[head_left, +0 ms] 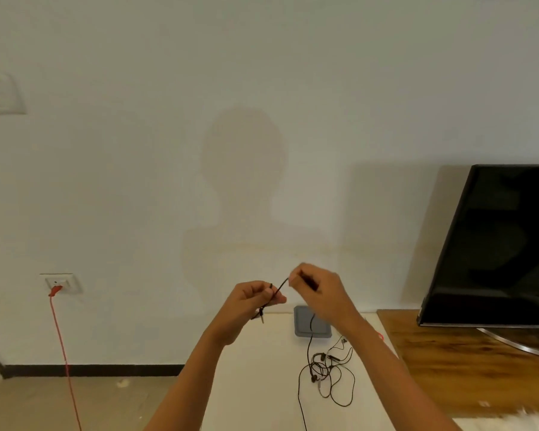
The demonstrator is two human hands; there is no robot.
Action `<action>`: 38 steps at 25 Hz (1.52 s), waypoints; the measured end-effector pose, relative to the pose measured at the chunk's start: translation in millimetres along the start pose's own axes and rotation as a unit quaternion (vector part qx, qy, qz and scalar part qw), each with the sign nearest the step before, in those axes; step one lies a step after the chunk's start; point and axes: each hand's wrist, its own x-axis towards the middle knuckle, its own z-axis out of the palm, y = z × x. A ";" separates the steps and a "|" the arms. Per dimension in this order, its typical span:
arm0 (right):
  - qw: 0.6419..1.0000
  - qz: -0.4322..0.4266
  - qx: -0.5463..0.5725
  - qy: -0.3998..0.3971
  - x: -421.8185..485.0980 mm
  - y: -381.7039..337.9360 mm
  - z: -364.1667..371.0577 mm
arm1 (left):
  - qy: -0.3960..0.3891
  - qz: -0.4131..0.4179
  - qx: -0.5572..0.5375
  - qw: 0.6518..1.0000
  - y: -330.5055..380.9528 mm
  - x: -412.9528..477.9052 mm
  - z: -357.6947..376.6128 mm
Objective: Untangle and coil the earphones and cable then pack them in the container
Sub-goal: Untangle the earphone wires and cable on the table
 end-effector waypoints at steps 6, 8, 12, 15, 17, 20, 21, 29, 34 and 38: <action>0.998 0.047 0.033 -0.014 44.6 24.3 6.4 | -0.064 -0.041 -0.155 0.985 -5.2 3.3 11.7; 0.990 0.092 0.100 -0.033 41.5 39.5 16.7 | -0.059 -0.039 -0.261 0.963 -5.4 6.4 14.1; 0.964 0.191 0.167 -0.076 3.3 69.1 55.4 | 0.004 -0.021 -0.387 0.922 -10.7 18.0 13.9; 0.961 0.197 0.150 -0.125 -33.8 75.3 74.7 | 0.053 -0.013 -0.342 0.938 -20.7 26.7 7.2; 0.966 0.183 0.110 -0.146 -51.1 71.8 74.5 | 0.087 -0.014 -0.260 0.962 -26.6 29.2 -2.2; 0.976 0.156 0.050 -0.143 -51.4 57.2 57.2 | 0.055 -0.042 -0.100 0.993 -34.2 27.6 -11.6; 0.981 0.136 0.038 -0.132 -43.9 51.6 49.1 | 0.026 -0.058 -0.047 0.997 -35.7 25.5 -11.6; 0.995 0.083 0.032 -0.044 40.6 50.2 13.7 | -0.063 -0.082 -0.150 0.983 -32.0 12.4 14.8; 0.969 0.147 0.183 -0.074 22.4 87.6 45.3 | 0.001 -0.002 -0.337 0.941 -21.1 19.5 17.9; 0.973 0.148 0.122 -0.127 -10.4 100.5 66.9 | 0.096 0.064 -0.313 0.943 -13.1 30.3 3.2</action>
